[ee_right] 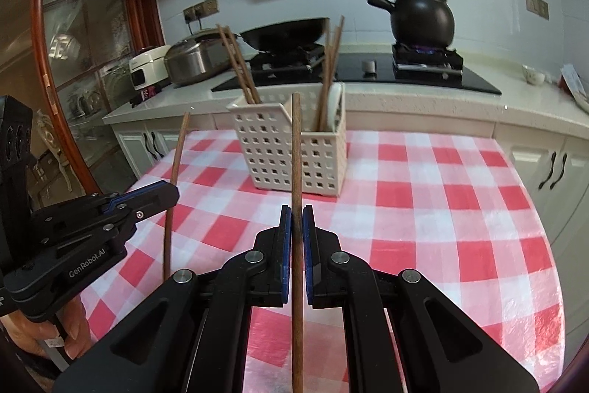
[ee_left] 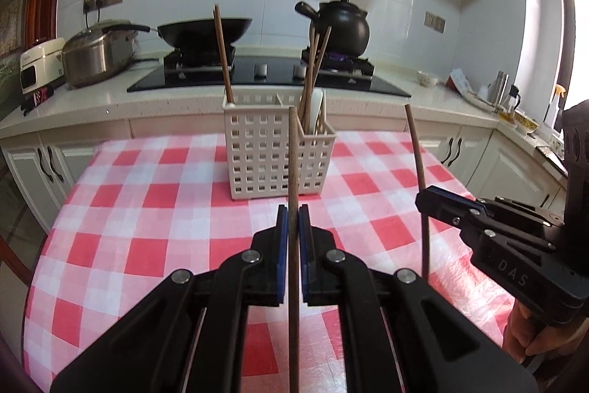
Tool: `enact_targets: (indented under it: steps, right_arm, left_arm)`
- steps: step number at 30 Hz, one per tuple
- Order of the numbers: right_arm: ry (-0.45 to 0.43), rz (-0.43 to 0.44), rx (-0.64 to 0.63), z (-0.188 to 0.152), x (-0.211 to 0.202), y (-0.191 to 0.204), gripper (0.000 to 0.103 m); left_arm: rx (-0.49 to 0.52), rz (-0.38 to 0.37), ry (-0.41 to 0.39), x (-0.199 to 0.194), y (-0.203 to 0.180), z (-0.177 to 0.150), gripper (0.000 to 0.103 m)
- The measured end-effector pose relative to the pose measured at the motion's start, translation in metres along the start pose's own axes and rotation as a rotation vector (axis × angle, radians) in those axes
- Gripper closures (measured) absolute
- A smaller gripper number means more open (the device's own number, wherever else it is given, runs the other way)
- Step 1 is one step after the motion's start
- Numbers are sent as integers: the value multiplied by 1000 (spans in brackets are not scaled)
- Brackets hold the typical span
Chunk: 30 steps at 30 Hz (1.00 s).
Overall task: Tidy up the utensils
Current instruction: 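Lift both chopsticks upright and carry them toward the white basket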
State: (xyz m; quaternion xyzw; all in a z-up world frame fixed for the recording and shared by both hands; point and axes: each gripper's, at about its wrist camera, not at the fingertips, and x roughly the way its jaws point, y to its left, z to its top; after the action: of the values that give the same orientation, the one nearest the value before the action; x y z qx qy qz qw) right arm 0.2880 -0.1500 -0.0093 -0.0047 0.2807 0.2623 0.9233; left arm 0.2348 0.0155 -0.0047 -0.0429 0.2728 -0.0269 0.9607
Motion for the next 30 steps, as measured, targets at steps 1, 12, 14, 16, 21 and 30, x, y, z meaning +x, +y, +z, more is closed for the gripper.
enact_targets:
  steps: [1, 12, 14, 16, 21, 30]
  right_arm:
    - [-6, 1, -6, 1, -3, 3, 96]
    - [-82, 2, -55, 17, -27, 24, 96]
    - [-86, 1, -62, 19, -29, 27, 96]
    - [-90, -3, -70, 22, -29, 29, 96]
    - [-109, -10, -86, 33, -31, 33, 96]
    - [-133, -20, -108, 55, -24, 34, 96]
  left_arm:
    - [0, 0, -9, -4, 1, 1, 97]
    - [11, 10, -98, -40, 6, 13, 97]
    - [16, 12, -107, -43, 6, 16, 97]
    - [24, 13, -116, -45, 6, 20, 97]
    - [52, 23, -144, -47, 3, 32, 97]
    - [79, 33, -178, -43, 6, 59, 97]
